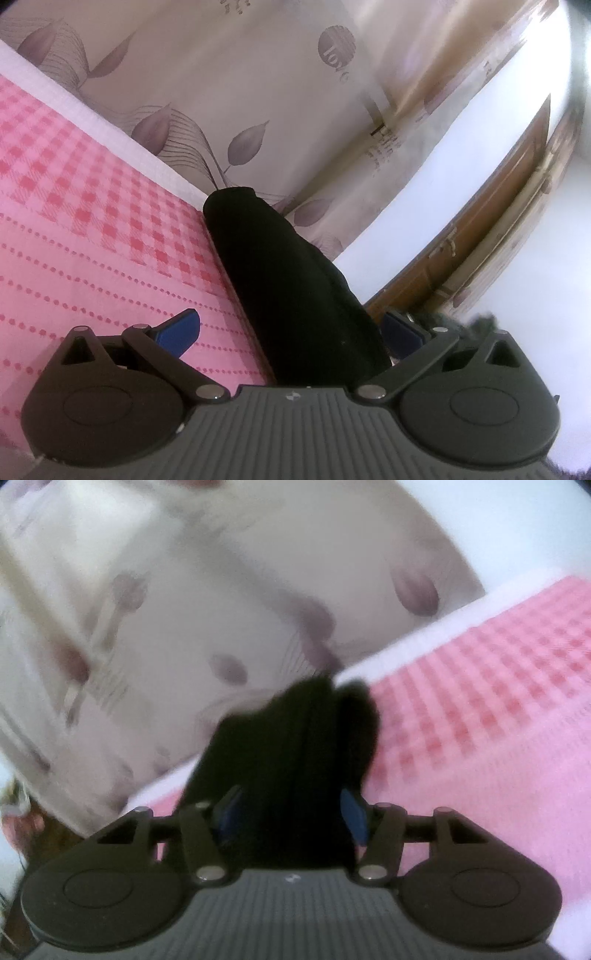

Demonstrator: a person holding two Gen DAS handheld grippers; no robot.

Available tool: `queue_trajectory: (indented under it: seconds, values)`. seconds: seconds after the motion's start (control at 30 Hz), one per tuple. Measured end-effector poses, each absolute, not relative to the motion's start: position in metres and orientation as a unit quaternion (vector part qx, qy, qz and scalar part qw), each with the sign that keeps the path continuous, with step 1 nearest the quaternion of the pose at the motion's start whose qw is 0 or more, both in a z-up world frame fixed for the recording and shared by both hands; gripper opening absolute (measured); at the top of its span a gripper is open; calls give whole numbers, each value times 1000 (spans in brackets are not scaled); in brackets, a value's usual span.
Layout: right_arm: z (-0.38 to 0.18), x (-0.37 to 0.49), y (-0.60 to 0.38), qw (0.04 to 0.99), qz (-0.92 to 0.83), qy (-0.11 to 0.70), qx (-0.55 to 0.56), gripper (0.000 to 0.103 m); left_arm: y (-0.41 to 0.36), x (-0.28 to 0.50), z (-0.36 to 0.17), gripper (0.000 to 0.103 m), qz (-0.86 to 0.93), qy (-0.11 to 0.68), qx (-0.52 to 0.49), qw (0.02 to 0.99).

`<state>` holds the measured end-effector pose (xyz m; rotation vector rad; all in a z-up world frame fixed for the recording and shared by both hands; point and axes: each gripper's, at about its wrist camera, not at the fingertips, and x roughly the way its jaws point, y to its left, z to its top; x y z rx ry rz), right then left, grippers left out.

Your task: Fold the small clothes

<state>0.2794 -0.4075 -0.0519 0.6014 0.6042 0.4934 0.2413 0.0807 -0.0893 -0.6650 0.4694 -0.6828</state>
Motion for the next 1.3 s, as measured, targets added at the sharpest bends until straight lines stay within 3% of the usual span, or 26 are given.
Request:
queue_trajectory:
  seconds: [0.03,0.1,0.23,0.43,0.6,0.77,0.87,0.97,1.03,1.2,1.27,1.3]
  values:
    - [-56,267,-399,885,234,299,269,36,81,242,-90,103,-324,225,-318,862]
    - [-64,257,-385,887,221,323,243,11,81,242,-90,103,-320,228,-319,862]
    - [-68,229,-401,853,226,297,365,8,83,241,-91,103,-308,226,-320,867]
    - [-93,220,-425,835,197,337,388,11,84,241,-90,103,-306,227,-318,868]
    - [-23,232,-421,894,187,263,310,14,84,242,-90,103,-307,228,-318,868]
    - [33,303,-361,930,234,217,184,14,83,242,-90,103,-308,229,-317,867]
    - [28,358,-326,937,229,237,117,14,83,242,-90,103,-307,230,-317,867]
    - [-10,406,-323,934,150,315,78,8,83,242,-90,103,-308,230,-316,867]
    - [-33,416,-342,929,135,324,120,7,83,243,-90,103,-309,232,-316,867]
    - [-30,388,-400,889,159,291,316,15,83,243,-90,103,-310,232,-316,866]
    - [-30,359,-414,885,167,270,341,27,82,243,-90,103,-312,233,-315,865]
    - [-31,345,-416,888,168,268,335,52,82,244,-90,103,-314,235,-316,864]
